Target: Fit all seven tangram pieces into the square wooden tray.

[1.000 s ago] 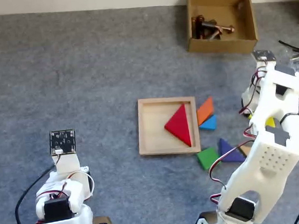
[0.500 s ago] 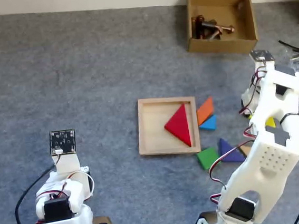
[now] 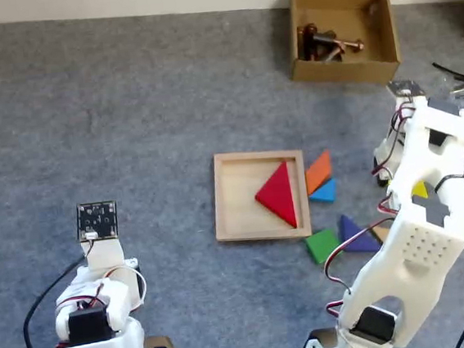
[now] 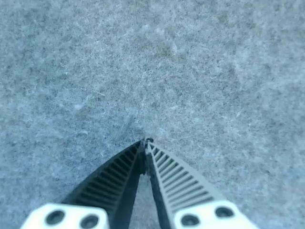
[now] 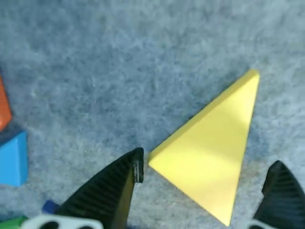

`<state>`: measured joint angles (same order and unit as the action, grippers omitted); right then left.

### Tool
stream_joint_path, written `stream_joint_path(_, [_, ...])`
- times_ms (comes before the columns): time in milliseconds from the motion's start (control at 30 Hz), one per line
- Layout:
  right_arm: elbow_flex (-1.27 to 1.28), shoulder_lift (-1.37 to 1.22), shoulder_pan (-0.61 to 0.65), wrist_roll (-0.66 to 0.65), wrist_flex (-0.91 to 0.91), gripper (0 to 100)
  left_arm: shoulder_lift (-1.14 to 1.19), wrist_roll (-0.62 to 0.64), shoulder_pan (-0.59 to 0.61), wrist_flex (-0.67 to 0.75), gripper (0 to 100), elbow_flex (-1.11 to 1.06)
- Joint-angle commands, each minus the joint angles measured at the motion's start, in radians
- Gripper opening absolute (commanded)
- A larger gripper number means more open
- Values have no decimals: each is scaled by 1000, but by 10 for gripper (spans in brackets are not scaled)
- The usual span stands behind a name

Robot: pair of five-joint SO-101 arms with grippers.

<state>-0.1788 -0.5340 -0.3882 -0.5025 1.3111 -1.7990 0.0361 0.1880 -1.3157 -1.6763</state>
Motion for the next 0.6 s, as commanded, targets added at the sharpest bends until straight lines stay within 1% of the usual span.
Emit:
stream_joint_path(0, [-56, 16, 10, -5, 8, 375, 7, 2, 8, -8, 5, -21])
stream_joint_path(200, [-50, 13, 8, -3, 12, 374, 7, 2, 8, -8, 5, -21])
stream_joint_path(300, [-48, 13, 7, 43, 13, 342, 7, 2, 8, -8, 5, -21])
stream_joint_path(367, [-48, 13, 7, 48, 15, 323, 7, 2, 8, -8, 5, -21])
stream_joint_path(567, [-48, 13, 8, 52, 16, 319, 7, 2, 8, -8, 5, -21])
